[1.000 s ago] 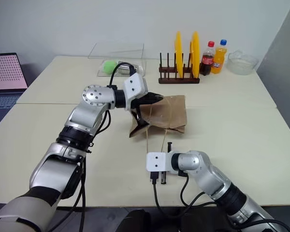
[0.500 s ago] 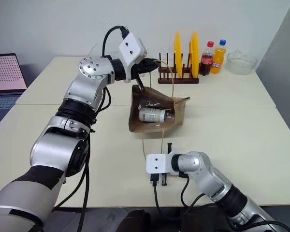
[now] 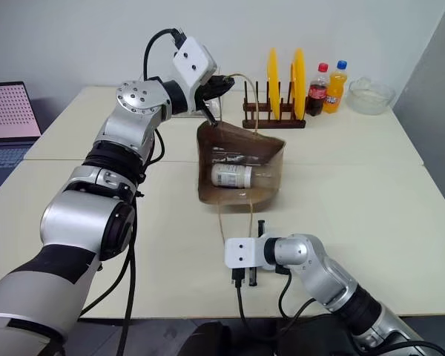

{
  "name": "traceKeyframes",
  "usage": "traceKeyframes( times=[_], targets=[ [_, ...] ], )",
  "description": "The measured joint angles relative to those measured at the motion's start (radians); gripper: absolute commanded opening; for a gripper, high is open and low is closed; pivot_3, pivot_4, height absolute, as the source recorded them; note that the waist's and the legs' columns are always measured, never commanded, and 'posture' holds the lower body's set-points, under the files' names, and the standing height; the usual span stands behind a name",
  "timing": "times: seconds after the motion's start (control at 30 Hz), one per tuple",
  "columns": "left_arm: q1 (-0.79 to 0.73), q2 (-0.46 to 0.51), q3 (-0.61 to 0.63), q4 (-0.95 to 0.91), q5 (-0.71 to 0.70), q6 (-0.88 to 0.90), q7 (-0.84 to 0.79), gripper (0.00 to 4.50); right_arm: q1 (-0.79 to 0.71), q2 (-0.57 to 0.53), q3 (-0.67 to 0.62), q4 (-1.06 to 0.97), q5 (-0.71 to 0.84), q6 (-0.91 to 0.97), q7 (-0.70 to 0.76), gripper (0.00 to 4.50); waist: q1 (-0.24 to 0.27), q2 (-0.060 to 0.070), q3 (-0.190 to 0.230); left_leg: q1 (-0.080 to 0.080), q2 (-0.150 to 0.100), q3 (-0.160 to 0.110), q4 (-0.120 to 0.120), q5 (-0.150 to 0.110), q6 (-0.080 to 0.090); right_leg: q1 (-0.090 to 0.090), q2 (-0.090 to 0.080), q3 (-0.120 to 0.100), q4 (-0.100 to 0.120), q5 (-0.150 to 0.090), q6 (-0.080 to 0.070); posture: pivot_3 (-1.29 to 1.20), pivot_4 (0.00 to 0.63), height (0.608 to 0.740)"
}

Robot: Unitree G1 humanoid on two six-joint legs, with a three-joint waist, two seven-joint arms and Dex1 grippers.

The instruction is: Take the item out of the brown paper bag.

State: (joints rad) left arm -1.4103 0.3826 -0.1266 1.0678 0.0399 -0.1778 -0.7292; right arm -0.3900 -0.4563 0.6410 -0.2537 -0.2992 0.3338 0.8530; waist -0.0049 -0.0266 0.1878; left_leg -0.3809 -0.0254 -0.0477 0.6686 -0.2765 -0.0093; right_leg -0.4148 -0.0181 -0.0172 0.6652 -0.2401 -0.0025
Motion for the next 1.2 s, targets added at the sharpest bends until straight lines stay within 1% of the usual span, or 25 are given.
traceKeyframes(
  times=[0.2,0.27,0.33,0.4,0.47,0.53,0.67,0.8,0.97,1.07,1.13,1.2],
  targets=[
    [-0.007,-0.001,0.013,0.003,0.003,-0.007,-0.017,0.00,0.005,-0.002,0.000,-0.006,-0.002,0.000,0.000,0.03,0.000,0.000,0.000,0.000,0.000,0.000,0.000,0.001,-0.001,0.000,0.000,0.000,0.000,0.000,0.000,0.00,0.150,0.740],
    [-0.006,-0.002,0.018,0.000,-0.007,-0.004,-0.058,0.00,0.006,-0.002,-0.001,-0.006,-0.002,-0.001,0.000,0.03,0.000,0.000,0.000,0.000,0.000,0.000,0.000,0.001,-0.001,0.000,0.000,0.000,0.000,0.000,0.000,0.00,0.150,0.740],
    [0.007,-0.001,0.023,-0.037,-0.033,0.004,-0.141,0.00,0.009,0.007,-0.011,-0.004,0.002,-0.001,-0.001,0.03,-0.001,0.000,0.000,0.000,0.000,0.000,0.000,0.001,-0.002,0.000,0.000,0.000,0.000,0.000,0.000,0.00,0.150,0.740],
    [0.031,0.004,0.023,-0.089,-0.053,0.023,-0.224,0.00,0.016,0.023,-0.023,0.000,0.008,0.000,-0.006,0.39,-0.003,0.000,0.000,0.000,0.000,0.000,0.000,0.002,-0.003,0.000,0.000,0.000,0.001,0.000,0.000,0.00,0.150,0.740],
    [0.075,0.020,0.022,-0.157,-0.084,0.056,-0.326,0.00,0.016,0.044,-0.035,0.005,0.010,0.003,-0.011,0.87,-0.007,0.000,0.000,0.001,0.000,0.001,0.000,0.002,-0.003,0.000,0.000,0.001,0.002,0.000,0.000,0.00,0.150,0.740],
    [0.134,0.041,0.014,-0.238,-0.117,0.111,-0.439,0.00,0.017,0.048,-0.061,0.001,0.030,0.024,-0.010,1.60,-0.014,0.000,0.000,0.001,0.000,0.001,0.000,0.002,-0.003,0.000,0.000,0.001,0.003,0.000,0.000,0.00,0.150,0.740],
    [0.198,0.088,0.013,-0.350,-0.148,0.196,-0.552,0.00,0.033,0.035,-0.108,-0.068,0.094,0.142,0.031,2.95,-0.020,0.000,0.000,-0.003,0.000,0.000,0.004,0.001,-0.001,-0.005,0.000,0.001,0.009,0.001,-0.001,0.00,0.150,0.740],
    [0.212,0.109,0.014,-0.414,-0.157,0.238,-0.580,0.00,0.054,-0.027,-0.178,-0.204,0.217,0.306,0.113,2.95,-0.019,0.000,0.000,-0.005,0.000,0.000,0.009,-0.001,0.001,-0.005,0.000,0.001,0.011,-0.001,0.000,0.00,0.150,0.740],
    [0.226,0.113,0.016,-0.444,-0.160,0.272,-0.576,0.00,0.034,-0.092,-0.348,-0.369,0.418,0.485,0.179,2.95,-0.020,0.000,0.000,-0.004,0.000,-0.001,0.009,-0.001,0.001,-0.005,0.000,0.001,0.013,-0.001,0.001,0.00,0.150,0.740],
    [0.227,0.118,0.027,-0.466,-0.187,0.308,-0.580,0.00,-0.027,-0.072,-0.431,-0.399,0.503,0.545,0.161,2.95,-0.023,0.000,0.000,-0.004,0.000,-0.001,0.009,-0.001,0.001,-0.005,0.000,0.001,0.014,-0.001,0.001,0.00,0.150,0.740],
    [0.227,0.120,0.035,-0.485,-0.205,0.340,-0.586,0.00,-0.097,-0.026,-0.413,-0.372,0.500,0.544,0.101,2.95,-0.029,0.000,0.000,-0.003,0.001,0.000,0.009,-0.001,0.001,-0.006,0.001,0.002,0.015,-0.001,0.000,0.00,0.150,0.740],
    [0.226,0.121,0.038,-0.493,-0.225,0.370,-0.589,0.00,-0.171,0.023,-0.360,-0.306,0.455,0.513,0.030,2.95,-0.029,0.000,0.000,-0.003,0.001,0.000,0.008,0.000,0.001,-0.006,0.001,0.002,0.016,-0.001,0.000,0.00,0.150,0.740]
  ],
)
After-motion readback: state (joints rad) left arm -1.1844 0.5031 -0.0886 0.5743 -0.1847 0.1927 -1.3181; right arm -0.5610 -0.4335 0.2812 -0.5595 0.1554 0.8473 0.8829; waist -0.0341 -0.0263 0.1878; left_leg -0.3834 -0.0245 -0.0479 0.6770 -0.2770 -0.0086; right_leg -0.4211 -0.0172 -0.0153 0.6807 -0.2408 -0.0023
